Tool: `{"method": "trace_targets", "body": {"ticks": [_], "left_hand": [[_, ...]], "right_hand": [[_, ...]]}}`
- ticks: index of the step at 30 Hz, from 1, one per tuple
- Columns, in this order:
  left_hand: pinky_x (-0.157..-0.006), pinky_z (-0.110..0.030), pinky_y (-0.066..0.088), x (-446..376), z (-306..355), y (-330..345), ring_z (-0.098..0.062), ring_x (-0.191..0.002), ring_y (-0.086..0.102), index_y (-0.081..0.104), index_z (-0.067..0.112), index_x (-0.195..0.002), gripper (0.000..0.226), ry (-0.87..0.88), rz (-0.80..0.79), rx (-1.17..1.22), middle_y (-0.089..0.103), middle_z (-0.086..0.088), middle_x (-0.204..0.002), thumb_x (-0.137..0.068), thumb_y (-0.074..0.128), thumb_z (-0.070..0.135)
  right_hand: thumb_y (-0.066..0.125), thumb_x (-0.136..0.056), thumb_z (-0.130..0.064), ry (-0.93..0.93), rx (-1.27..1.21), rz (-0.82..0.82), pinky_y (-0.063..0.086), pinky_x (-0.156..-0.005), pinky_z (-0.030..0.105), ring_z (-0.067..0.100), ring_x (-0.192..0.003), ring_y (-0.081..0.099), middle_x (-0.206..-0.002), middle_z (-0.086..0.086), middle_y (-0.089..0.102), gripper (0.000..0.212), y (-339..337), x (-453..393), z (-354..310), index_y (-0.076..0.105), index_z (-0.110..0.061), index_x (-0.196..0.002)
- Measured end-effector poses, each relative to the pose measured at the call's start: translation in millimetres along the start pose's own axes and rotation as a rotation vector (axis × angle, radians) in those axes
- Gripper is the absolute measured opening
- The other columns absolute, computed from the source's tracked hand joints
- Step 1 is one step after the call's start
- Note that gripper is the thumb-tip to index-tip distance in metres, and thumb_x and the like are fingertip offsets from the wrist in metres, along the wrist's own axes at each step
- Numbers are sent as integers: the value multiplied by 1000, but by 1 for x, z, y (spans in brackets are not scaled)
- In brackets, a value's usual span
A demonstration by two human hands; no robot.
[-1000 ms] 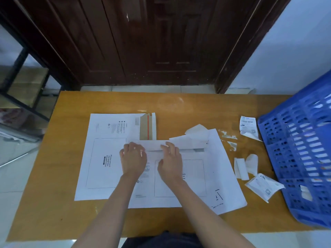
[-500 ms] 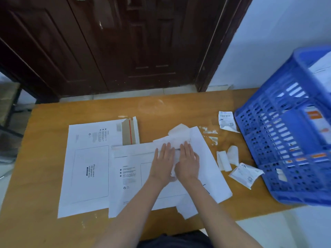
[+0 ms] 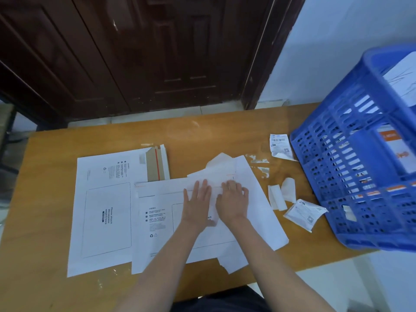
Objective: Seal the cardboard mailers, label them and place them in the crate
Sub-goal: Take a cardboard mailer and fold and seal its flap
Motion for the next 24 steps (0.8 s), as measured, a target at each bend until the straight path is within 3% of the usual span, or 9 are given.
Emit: {"method": "trace_targets", "body": {"ticks": [3,6,9,11,12,16,20,22,24], "left_hand": [[-116,-55,-1,0,1,0,-31,-145,-19,-12,9,-151,110,12,-6,1,-24,-9,-157,-83,51,68],[-118,-44,-4,2,-4,-3,-26,-146,-18,-7,11,-153,96,24,52,117,-27,-2,-155,-90,51,54],[-120,-34,5,13,-22,-19,-21,-149,-2,9,8,-153,76,-49,365,397,-11,-1,-159,-95,52,31],[-120,-34,14,28,-45,-24,-23,-148,10,19,4,-151,70,-239,536,535,7,-7,-161,-94,55,25],[-120,-33,13,34,-58,-20,-24,-148,10,18,2,-151,69,-342,549,557,9,-10,-160,-95,52,25],[-121,-36,7,54,-108,11,-26,-148,-2,7,0,-151,67,-614,380,443,-1,-13,-161,-101,35,33],[-121,-37,4,56,-119,26,-24,-148,-9,-5,1,-151,67,-625,178,338,-10,-11,-160,-103,19,40],[-120,-37,4,53,-118,25,-24,-148,-6,-3,1,-151,67,-618,164,336,-6,-11,-161,-103,18,42],[-119,-38,7,49,-127,19,-25,-148,4,12,2,-151,64,-629,191,339,9,-12,-160,-102,22,43]], "right_hand": [[36,-97,-24,-34,32,-34,19,-112,36,19,-138,27,-151,3,27,50,4,1,-1,27,-12,-145],[33,-98,-29,-23,47,-97,27,-104,37,22,-127,39,-140,4,39,42,-11,-18,2,46,-15,-135],[36,-97,-30,-1,-31,-93,31,-100,37,24,-122,42,-134,7,45,40,-28,-32,6,54,-14,-129],[40,-97,-28,26,-102,-15,33,-101,36,23,-122,43,-133,7,45,38,-33,-31,4,54,-12,-129],[41,-96,-27,34,-110,-2,33,-100,36,23,-121,44,-133,6,44,37,-33,-28,1,53,-12,-129],[41,-94,-30,98,-59,-69,32,-100,37,24,-125,38,-139,7,37,42,-13,-14,-10,42,-12,-133],[35,-98,-36,101,-24,-92,27,-107,37,21,-140,22,-152,7,20,57,6,-3,-13,19,-13,-148],[32,-100,-39,57,49,-100,23,-110,37,21,-143,16,-155,7,16,61,9,-3,-13,13,-11,-150],[30,-101,-40,2,122,-106,23,-110,38,24,-140,21,-154,7,18,58,5,-8,-11,17,-10,-149]]}}
Point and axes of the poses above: each hand's wrist, its own x-axis away from the middle knuckle, its own y-axis out of the palm, z = x × y, the point moved 5 cm from there along -x, towards the middle knuckle
